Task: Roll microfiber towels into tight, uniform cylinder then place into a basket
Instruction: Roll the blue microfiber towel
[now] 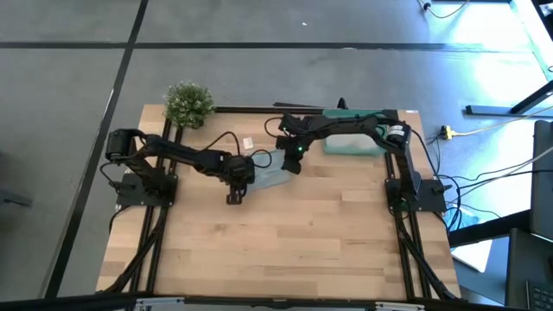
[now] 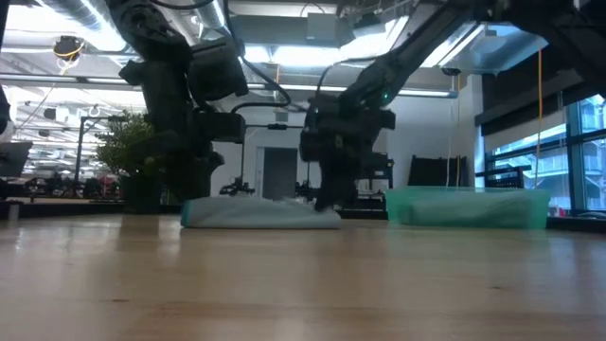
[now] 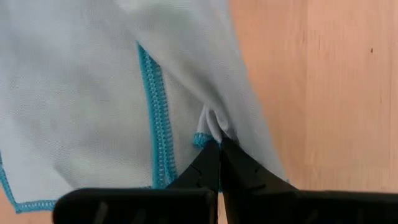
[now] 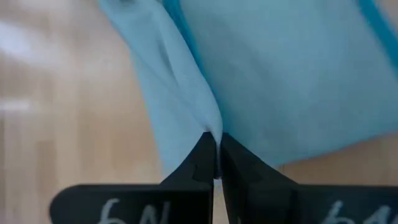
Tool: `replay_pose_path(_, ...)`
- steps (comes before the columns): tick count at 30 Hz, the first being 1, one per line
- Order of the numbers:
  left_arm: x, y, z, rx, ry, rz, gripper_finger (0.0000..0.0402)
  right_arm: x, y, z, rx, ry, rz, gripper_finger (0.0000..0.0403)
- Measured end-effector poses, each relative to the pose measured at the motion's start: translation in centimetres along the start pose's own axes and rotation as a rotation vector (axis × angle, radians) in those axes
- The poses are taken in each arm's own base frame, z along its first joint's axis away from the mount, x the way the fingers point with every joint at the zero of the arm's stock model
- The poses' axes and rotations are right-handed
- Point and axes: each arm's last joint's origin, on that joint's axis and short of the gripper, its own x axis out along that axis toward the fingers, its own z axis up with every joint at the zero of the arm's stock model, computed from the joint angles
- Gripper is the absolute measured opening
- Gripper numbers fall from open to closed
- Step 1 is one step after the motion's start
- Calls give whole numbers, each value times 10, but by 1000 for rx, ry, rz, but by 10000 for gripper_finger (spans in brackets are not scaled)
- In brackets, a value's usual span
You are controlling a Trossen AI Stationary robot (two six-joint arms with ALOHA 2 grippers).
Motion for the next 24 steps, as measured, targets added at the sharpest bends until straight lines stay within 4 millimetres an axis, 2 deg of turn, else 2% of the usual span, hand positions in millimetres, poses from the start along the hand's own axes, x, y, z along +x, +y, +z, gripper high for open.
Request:
replay_pose_path(5,-2,1,1,-26,-10,13,0,17,-11,-7,28,48,3,10)
replay_pose_path(9,-10,2,3,-54,-22,59,0,20,-13,-8,38,54,15,10)
replay_pose_path(15,-31,8,5,-87,-34,219,0,20,-13,-9,20,56,11,10)
replay_pose_path(24,-24,14,-6,-149,26,263,0,21,-14,-9,19,58,6,10)
